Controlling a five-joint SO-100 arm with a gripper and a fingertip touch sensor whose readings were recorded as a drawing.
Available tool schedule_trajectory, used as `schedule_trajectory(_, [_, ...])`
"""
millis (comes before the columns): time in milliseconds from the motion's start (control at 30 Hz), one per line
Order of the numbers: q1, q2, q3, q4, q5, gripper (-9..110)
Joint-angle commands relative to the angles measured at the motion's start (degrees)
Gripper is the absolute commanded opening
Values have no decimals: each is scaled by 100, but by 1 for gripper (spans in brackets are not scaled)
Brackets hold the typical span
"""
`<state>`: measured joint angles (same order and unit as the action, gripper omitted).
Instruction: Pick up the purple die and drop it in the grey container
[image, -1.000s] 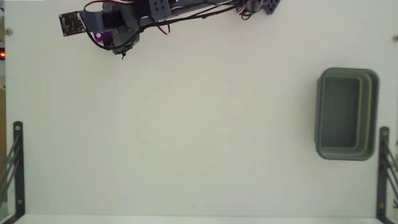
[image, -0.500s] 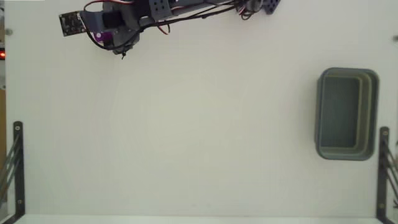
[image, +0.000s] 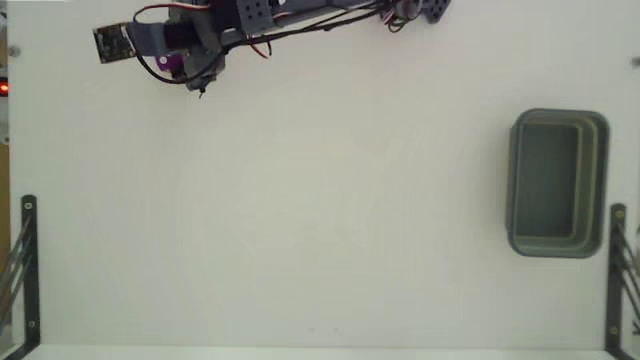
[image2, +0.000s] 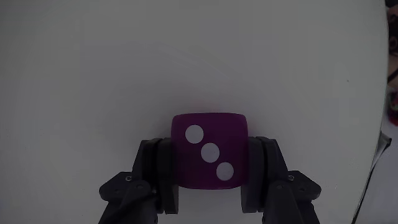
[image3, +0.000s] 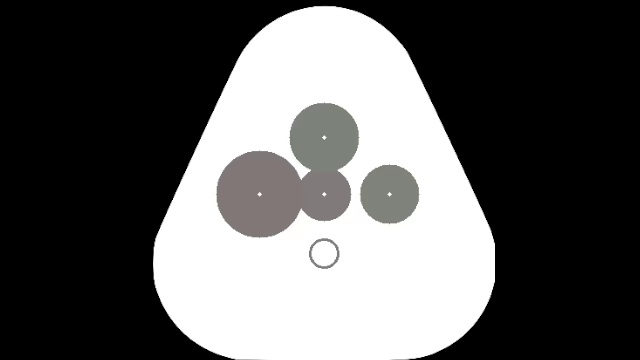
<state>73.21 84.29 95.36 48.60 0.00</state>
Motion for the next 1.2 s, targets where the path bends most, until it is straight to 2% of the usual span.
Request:
schedule_trajectory(0, [48,330,-423,225,0,50])
schedule_trajectory(1167, [48,159,-2404,2036,0,50])
